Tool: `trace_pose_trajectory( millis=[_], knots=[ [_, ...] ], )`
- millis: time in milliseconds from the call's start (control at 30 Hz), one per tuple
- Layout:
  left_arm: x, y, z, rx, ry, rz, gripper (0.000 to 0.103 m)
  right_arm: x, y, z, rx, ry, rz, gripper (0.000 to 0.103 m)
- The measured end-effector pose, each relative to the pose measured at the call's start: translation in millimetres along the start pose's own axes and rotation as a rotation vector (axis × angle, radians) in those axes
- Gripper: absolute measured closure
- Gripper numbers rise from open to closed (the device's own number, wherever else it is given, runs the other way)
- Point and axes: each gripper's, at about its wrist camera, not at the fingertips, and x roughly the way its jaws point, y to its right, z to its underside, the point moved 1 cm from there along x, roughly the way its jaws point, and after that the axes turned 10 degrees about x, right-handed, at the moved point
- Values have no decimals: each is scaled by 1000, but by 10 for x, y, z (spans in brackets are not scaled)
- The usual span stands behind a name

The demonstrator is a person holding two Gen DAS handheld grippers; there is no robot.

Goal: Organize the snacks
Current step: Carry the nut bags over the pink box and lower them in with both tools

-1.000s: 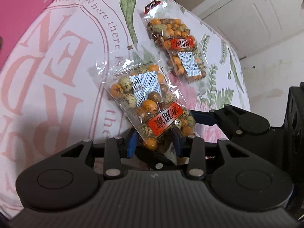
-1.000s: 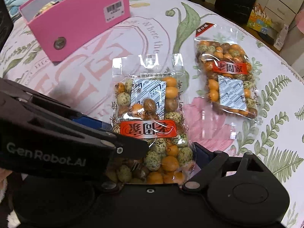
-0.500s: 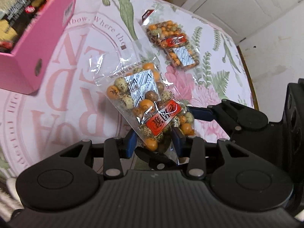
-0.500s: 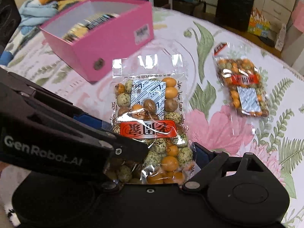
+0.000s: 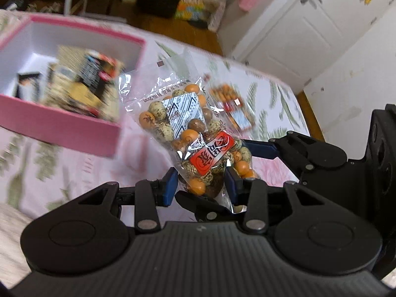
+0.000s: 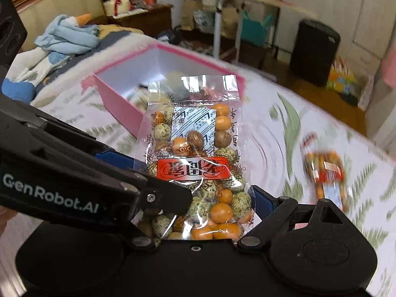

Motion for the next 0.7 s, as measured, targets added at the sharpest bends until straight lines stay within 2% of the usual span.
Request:
trace_pose_trajectory(
  millis=[133, 300, 533, 633, 700],
  knots=[
    [-303, -326, -137, -32, 67, -71, 63, 167, -287, -335, -16, 42, -38, 10],
    [-458, -846, -345, -90, 119, -156, 63, 598, -481, -793, 36, 26, -120, 10],
    [-265, -1767, -643, -192, 80, -169, 63, 1376, -601, -1113, 160, -79, -210, 10],
    [-109, -2040, -709, -246, 72, -178, 63, 1631, -643, -1176, 189, -99, -220, 10],
    [-64, -2148, -748, -246, 75, -195, 63, 1766, -650, -1240, 212, -100, -235, 9]
  ],
)
